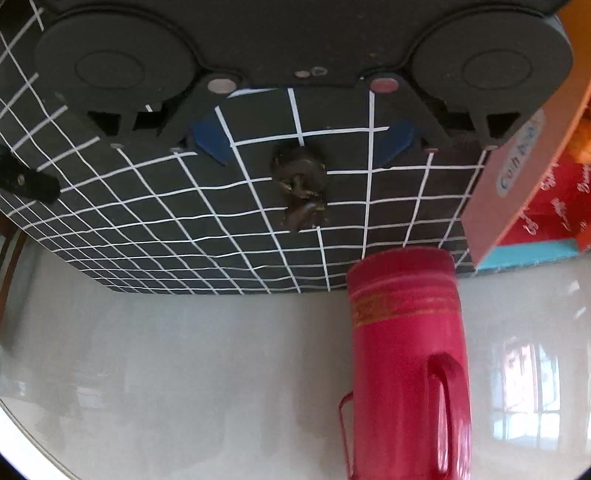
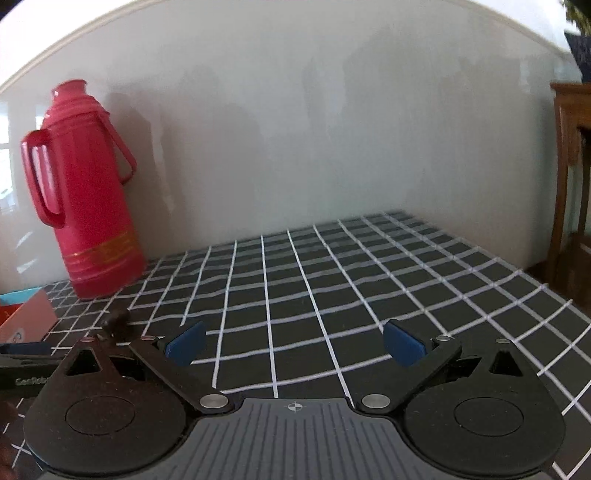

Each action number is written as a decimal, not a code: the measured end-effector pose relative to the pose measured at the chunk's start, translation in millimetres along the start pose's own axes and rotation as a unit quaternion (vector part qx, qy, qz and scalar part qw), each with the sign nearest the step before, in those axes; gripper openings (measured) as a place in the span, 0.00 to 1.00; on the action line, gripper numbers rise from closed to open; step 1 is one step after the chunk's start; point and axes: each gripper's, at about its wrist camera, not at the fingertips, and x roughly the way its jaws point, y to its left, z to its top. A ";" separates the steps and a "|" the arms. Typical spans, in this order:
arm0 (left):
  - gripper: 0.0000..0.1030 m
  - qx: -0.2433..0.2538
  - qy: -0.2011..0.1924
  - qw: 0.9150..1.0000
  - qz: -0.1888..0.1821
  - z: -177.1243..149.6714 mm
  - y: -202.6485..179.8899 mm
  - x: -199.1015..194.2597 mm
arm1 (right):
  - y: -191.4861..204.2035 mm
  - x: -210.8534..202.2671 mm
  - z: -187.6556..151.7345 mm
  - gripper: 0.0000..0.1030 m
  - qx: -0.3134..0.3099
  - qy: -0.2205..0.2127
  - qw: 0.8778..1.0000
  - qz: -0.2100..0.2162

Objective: Organize fruits
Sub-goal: 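Reach the left gripper to a brown piece and close on it, then carry the brown piece in the left gripper into the box and release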

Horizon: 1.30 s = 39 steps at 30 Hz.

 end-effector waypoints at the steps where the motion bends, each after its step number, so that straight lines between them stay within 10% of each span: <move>1: 0.69 -0.008 0.007 1.000 -0.005 1.3 2.1 4.7 | -1.8 0.7 0.7 0.99 0.002 0.002 1.000 -0.001; 10: 0.29 0.001 0.029 1.000 -0.004 8.8 -2.2 24.8 | 0.7 -1.1 6.4 0.99 -0.001 -0.006 1.000 0.020; 26: 0.28 0.036 -0.029 0.999 -0.011 2.1 4.5 -50.4 | 5.5 -6.2 -1.7 0.99 -0.006 0.005 1.000 0.028; 39: 0.28 0.000 -0.069 0.996 0.059 -7.5 70.0 -115.6 | 35.2 -10.3 -8.8 0.99 -0.018 0.005 0.999 0.050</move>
